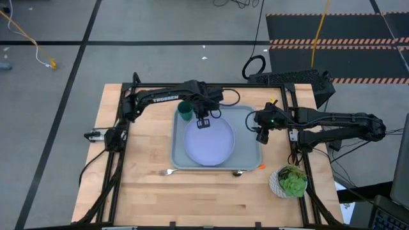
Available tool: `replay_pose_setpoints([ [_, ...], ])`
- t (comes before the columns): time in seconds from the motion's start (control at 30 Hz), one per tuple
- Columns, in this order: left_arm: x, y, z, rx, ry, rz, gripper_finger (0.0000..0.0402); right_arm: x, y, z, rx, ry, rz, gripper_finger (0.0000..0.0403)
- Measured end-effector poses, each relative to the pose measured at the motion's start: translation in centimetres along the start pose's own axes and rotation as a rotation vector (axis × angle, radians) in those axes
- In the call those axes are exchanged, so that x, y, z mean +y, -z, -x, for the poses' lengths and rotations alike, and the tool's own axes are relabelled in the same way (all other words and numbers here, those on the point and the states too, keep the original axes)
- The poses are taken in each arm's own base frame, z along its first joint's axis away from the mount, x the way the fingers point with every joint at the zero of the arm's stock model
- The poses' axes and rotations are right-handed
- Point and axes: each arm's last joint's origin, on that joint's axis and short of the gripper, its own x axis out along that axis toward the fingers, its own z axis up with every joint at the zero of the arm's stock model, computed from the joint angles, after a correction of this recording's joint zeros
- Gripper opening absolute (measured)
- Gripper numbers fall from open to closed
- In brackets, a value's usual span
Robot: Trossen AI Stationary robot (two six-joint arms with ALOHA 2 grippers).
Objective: Pick and place plate/cup/fork/spoon on tray
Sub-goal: Put the violet plate on the gray serving tray to the bottom right of the green cup
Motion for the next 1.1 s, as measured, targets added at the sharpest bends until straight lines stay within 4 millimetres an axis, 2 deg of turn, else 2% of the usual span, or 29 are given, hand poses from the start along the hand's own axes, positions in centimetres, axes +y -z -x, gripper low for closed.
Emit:
replay_pose_setpoints([
  [0.3,2.1,-0.5,-2.6,0.006,0.002,-0.025,0.0006,0.3,-0.1,0.0,-0.011,-0.009,0.011,0.0199],
  [0.53,3.0,-0.9,-2.8,-0.038,-0.011,-0.032,0.0006,0.3,0.1,-0.2,-0.012,-0.009,0.012,0.0199],
  [0.7,3.0,-0.9,-3.0,-0.035,-0.012,-0.043,0.0006,0.3,0.1,-0.3,-0.012,-0.009,0.012,0.0199],
  [0.83,2.8,-0.9,-3.1,-0.028,-0.006,-0.045,0.0025,0.3,0.2,-0.3,-0.011,-0.009,0.013,0.0199],
  [1.1,1.6,-1.0,-3.8,-0.029,0.031,-0.090,0.0043,0.3,0.2,-0.3,-0.011,-0.011,0.012,0.0199],
])
